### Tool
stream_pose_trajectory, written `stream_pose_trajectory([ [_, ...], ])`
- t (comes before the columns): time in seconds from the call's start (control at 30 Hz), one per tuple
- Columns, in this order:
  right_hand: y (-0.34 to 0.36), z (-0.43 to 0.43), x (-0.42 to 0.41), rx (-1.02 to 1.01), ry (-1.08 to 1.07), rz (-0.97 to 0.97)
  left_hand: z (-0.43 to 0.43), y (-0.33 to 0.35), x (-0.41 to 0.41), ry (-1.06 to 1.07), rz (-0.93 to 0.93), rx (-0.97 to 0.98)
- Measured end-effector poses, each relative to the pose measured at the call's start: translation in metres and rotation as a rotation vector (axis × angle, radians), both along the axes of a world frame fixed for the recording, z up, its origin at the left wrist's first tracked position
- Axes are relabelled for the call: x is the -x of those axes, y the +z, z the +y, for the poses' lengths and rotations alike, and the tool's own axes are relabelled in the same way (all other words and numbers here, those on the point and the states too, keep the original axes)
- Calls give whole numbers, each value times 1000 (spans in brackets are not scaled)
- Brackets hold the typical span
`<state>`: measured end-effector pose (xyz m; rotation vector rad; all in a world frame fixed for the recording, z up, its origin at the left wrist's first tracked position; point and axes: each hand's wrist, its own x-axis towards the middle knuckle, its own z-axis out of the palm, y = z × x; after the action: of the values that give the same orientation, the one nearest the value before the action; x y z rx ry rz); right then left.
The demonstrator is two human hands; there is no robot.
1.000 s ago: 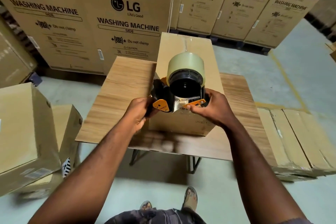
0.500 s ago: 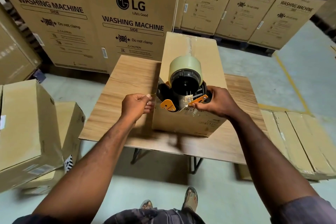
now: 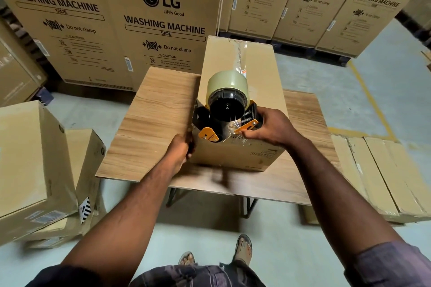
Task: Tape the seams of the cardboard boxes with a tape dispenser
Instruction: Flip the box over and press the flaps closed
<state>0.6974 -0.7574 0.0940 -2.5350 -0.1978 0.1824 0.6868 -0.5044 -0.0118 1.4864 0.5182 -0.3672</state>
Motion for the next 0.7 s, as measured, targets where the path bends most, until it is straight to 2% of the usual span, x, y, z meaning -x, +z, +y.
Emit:
stream_pose_trajectory([
  [0.1,1,-1,-3,-20,23,32,9,-4,-3,38,-4,-88],
  [0.23,8,-2,-16,29,75,118,8,17,-18,180,-197,-119],
  [0.37,12,-1,-23,87,104,172,-2,31,-17,38,-384,-304],
  [0.5,11,-1,-21,79,128,186,-1,25,-13,-1,-394,-338],
  [0.7,5,-16,-12,123,120,135,-7,33,-14,128,-389,-276],
])
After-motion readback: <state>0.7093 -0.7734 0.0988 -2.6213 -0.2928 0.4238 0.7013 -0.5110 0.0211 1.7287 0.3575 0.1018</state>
